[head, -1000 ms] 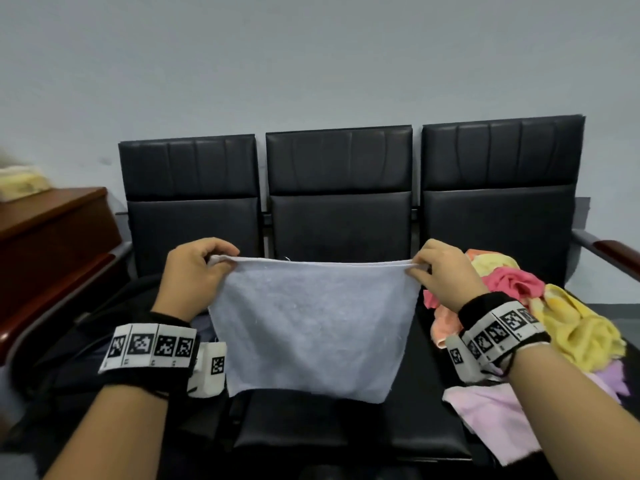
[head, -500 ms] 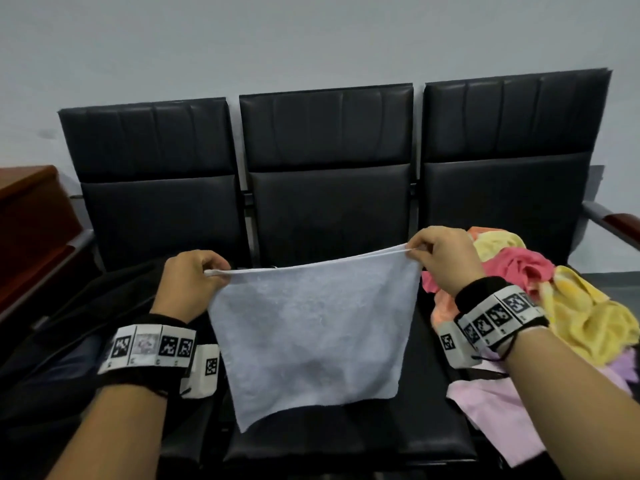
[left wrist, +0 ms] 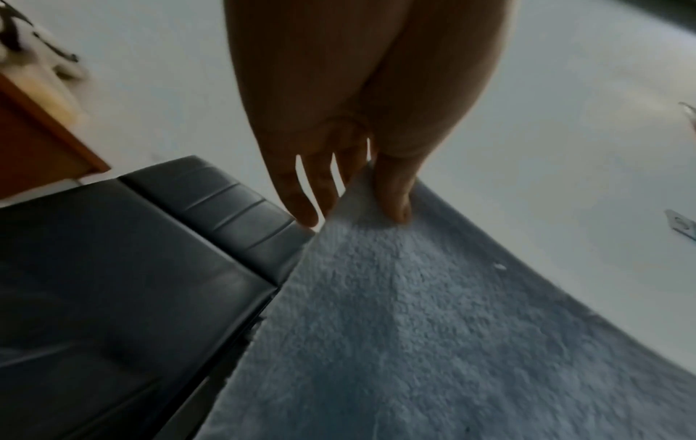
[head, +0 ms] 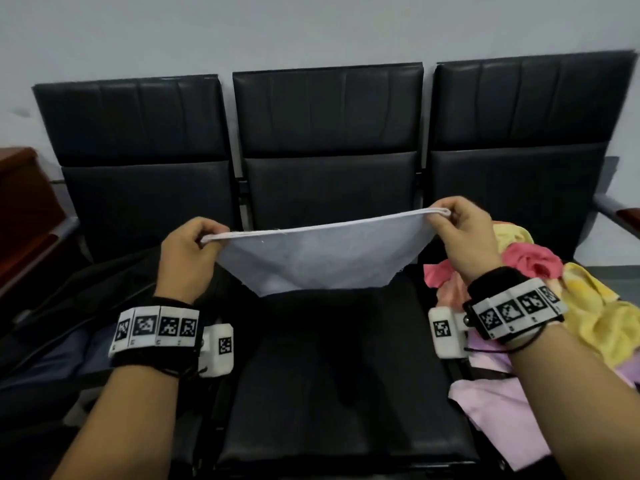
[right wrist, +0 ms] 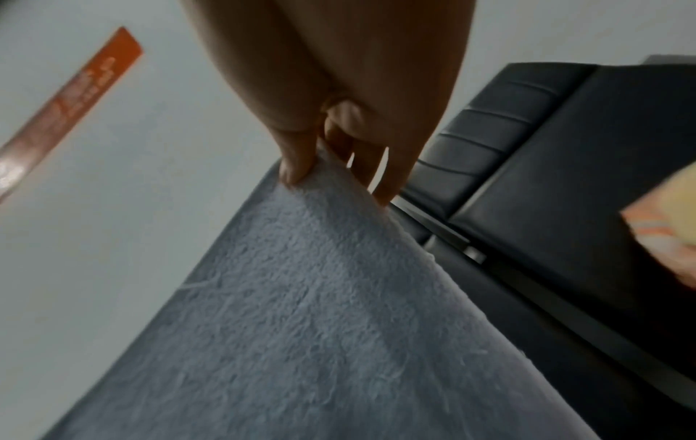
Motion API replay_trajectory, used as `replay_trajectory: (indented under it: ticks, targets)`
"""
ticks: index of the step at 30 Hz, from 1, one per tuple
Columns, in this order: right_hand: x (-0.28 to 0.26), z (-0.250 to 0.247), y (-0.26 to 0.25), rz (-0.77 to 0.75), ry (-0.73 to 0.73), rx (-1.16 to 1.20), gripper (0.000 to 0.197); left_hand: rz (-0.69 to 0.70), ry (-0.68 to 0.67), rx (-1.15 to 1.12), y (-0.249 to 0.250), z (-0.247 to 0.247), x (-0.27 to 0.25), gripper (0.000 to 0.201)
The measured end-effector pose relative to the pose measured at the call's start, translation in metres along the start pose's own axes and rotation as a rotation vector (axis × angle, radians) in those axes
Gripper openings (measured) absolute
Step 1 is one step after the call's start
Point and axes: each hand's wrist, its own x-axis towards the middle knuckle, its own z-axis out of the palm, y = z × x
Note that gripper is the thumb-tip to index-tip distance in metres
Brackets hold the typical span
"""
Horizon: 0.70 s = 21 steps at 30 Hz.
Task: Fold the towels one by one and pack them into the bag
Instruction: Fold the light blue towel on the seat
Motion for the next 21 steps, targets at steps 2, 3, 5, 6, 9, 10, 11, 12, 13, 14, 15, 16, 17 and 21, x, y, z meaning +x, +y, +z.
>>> replay_trajectory:
  ticks: [2,3,5,6,9,10,11,12,13,14,15,16,17,21]
  targets:
    - [-0.026,-0.001,0.015,0.071,-0.045,0.059,0.018,-0.034,-0.097,-0.029,-0.009,0.003,-0.018,0.012]
    - [-0.039,-0.001,0.024,0.115,-0.066,0.073,0.017,-0.056,-0.136,-0.039,-0.014,0.004,-0.028,0.014]
    - [-0.067,-0.001,0.043,0.202,-0.097,0.103,0.018,-0.12,-0.221,-0.07,-0.025,0.007,-0.05,0.015]
    - [-0.08,-0.001,0.053,0.242,-0.11,0.121,0.021,-0.158,-0.272,-0.078,-0.031,0.01,-0.062,0.014]
    - [-0.118,-0.007,0.077,0.36,-0.167,0.162,0.022,-0.291,-0.432,-0.111,-0.048,0.017,-0.098,0.01]
    - [-0.129,-0.009,0.084,0.39,-0.184,0.17,0.021,-0.334,-0.48,-0.14,-0.054,0.019,-0.11,0.012]
    - [-0.139,-0.012,0.091,0.417,-0.194,0.18,0.02,-0.372,-0.529,-0.164,-0.06,0.021,-0.121,0.014]
    - [-0.148,-0.013,0.097,0.445,-0.2,0.19,0.02,-0.403,-0.575,-0.176,-0.066,0.023,-0.132,0.015]
    - [-0.156,-0.014,0.103,0.477,-0.203,0.199,0.021,-0.429,-0.613,-0.176,-0.072,0.026,-0.142,0.014]
    - [-0.163,-0.015,0.108,0.508,-0.205,0.206,0.02,-0.451,-0.639,-0.174,-0.078,0.03,-0.151,0.013]
    - [-0.17,-0.014,0.113,0.537,-0.208,0.209,0.017,-0.471,-0.654,-0.169,-0.084,0.034,-0.159,0.012]
    - [-0.176,-0.014,0.118,0.56,-0.214,0.205,0.013,-0.492,-0.66,-0.161,-0.09,0.037,-0.166,0.011]
    - [-0.18,-0.013,0.123,0.579,-0.22,0.199,0.01,-0.513,-0.659,-0.157,-0.095,0.041,-0.171,0.009]
    - [-0.186,-0.006,0.137,0.622,-0.202,0.177,0.012,-0.556,-0.575,-0.185,-0.11,0.059,-0.182,0.011]
